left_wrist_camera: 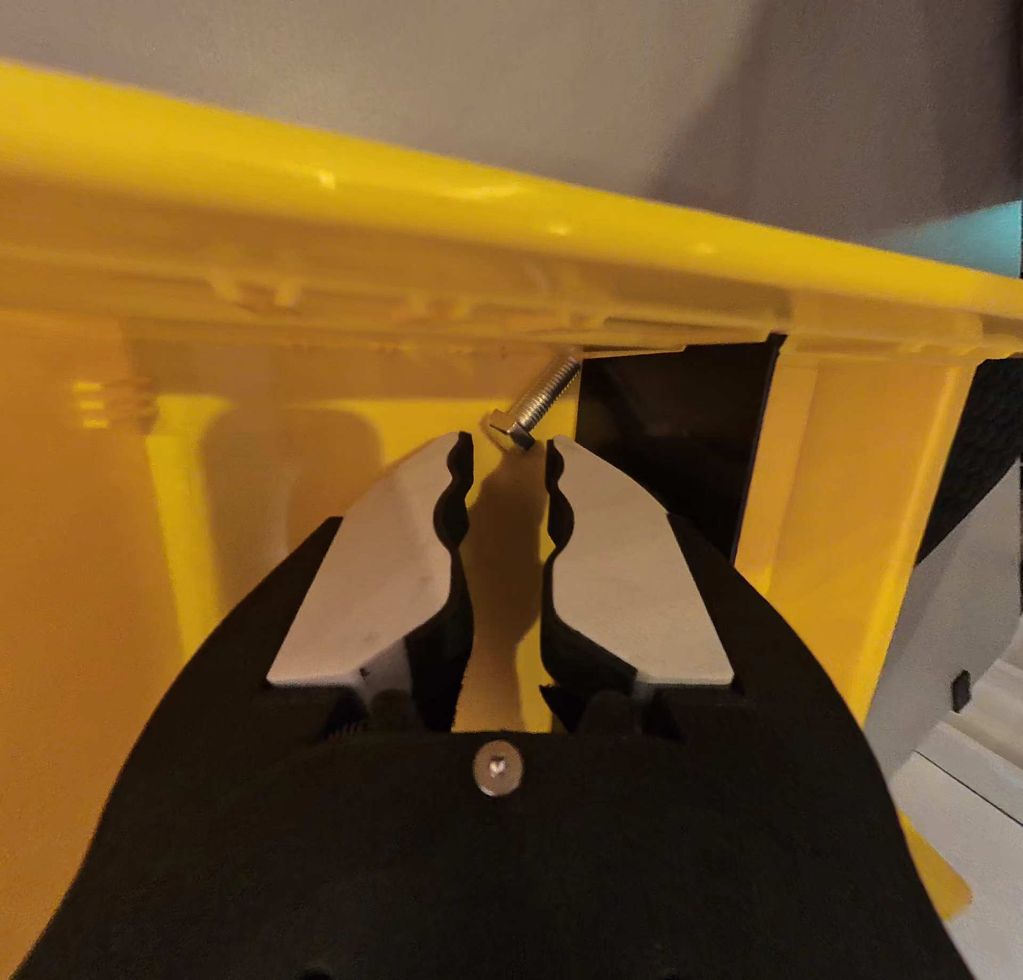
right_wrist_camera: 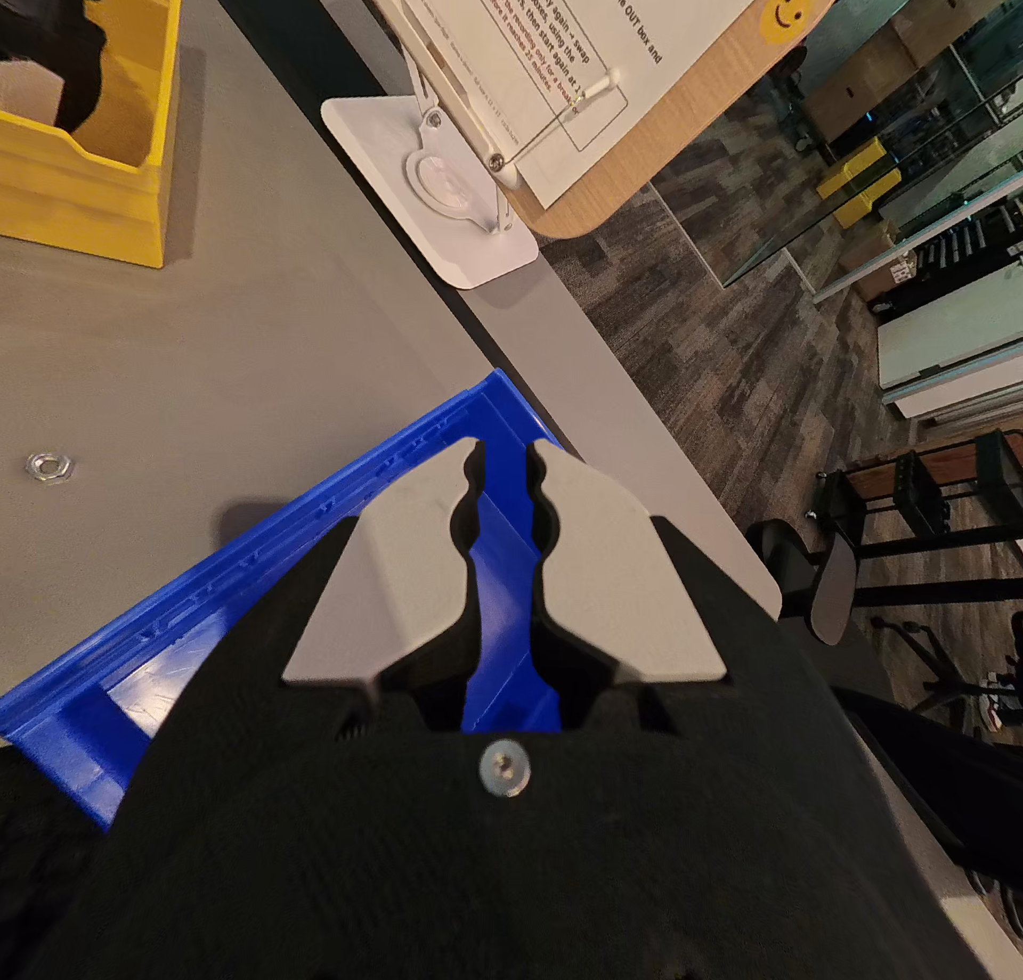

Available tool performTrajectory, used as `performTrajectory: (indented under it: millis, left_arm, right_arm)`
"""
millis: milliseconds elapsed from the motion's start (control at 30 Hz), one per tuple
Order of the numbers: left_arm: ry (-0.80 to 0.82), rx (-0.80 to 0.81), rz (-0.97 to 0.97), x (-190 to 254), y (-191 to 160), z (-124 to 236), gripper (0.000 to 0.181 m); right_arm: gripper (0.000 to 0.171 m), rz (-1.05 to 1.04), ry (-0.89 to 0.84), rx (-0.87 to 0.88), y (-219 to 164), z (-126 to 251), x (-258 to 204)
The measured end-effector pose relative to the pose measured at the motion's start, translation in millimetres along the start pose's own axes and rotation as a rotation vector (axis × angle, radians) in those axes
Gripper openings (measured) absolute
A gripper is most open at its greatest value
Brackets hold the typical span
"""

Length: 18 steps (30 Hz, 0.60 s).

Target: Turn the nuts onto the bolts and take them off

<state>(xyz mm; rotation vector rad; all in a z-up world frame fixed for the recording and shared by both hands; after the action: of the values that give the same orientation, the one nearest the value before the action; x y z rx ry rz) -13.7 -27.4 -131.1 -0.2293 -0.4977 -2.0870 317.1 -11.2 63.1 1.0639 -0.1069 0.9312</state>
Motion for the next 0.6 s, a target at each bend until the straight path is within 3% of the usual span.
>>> performTrajectory:
  millis: [600]
  left_arm:
    - [0.086, 0.019, 0.041, -4.7, -8.1, 2.8, 0.016]
  right_arm:
    - [0.015, 0.026, 0.006, -0.026, -1.9, -0.3, -3.4]
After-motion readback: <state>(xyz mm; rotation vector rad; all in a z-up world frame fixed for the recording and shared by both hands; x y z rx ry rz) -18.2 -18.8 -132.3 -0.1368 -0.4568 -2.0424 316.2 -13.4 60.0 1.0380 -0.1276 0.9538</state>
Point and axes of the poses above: each gripper's, where its closed fingertips meet, z back along the fingers, y out of its top, x = y × z across the jaws, the point moved 2 cm from there along z, back along the fingers, and after that the axes turned 2 degrees about y, right-handed, at the moved point
